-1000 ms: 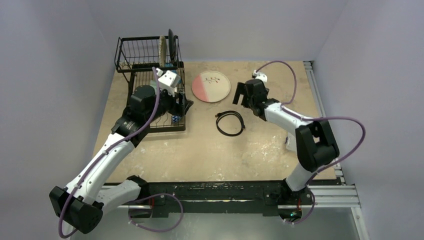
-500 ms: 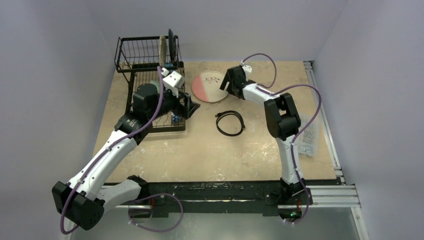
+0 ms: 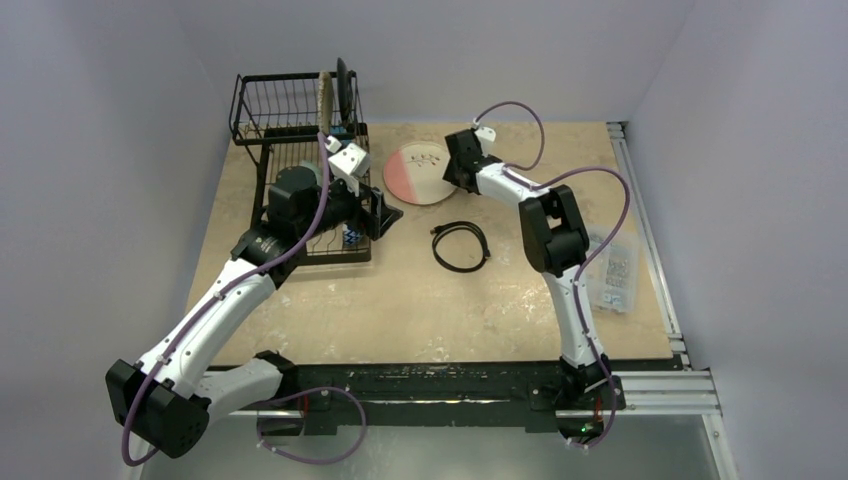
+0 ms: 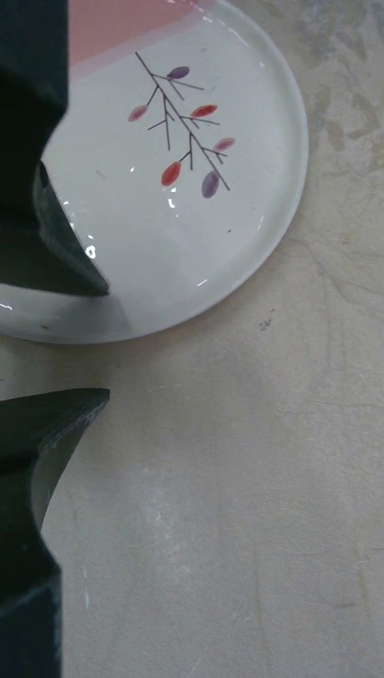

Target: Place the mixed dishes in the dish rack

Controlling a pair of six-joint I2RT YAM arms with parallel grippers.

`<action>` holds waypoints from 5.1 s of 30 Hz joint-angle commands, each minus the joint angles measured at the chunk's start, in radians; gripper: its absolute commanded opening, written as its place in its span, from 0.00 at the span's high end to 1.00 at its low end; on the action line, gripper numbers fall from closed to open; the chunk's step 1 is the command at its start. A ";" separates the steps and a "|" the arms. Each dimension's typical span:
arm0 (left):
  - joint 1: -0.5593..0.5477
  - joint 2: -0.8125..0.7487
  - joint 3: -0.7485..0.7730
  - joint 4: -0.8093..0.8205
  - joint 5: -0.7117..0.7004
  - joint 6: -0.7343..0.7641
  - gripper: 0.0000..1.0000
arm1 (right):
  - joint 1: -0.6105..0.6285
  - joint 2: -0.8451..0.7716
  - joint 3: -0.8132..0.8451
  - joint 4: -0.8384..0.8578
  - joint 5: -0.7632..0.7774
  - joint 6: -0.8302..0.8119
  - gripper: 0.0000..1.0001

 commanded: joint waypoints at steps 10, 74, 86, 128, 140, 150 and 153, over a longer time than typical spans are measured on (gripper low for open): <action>-0.001 -0.001 0.044 0.040 -0.001 0.023 0.22 | 0.026 0.041 0.016 -0.080 -0.053 -0.018 0.96; -0.056 0.152 0.079 -0.013 0.032 0.018 0.22 | -0.301 -0.877 -0.919 0.014 -0.040 0.002 1.00; -0.298 0.169 0.017 0.011 -0.030 0.247 0.14 | -0.301 -1.012 -1.030 0.000 -0.087 -0.001 1.00; -0.708 1.228 0.621 0.390 -0.986 0.946 0.78 | -0.302 -1.080 -0.943 -0.101 -0.227 0.035 1.00; -0.681 0.972 0.575 0.442 -1.068 1.002 1.00 | -0.304 -1.183 -0.709 -0.235 -0.035 -0.205 0.38; -0.619 0.294 0.489 -0.212 -0.846 0.247 1.00 | -0.305 -1.395 -0.997 0.008 -0.269 -0.267 0.01; -0.574 0.018 0.350 -0.279 -0.738 0.129 1.00 | -0.301 -1.395 -1.120 0.112 -0.360 -0.241 0.01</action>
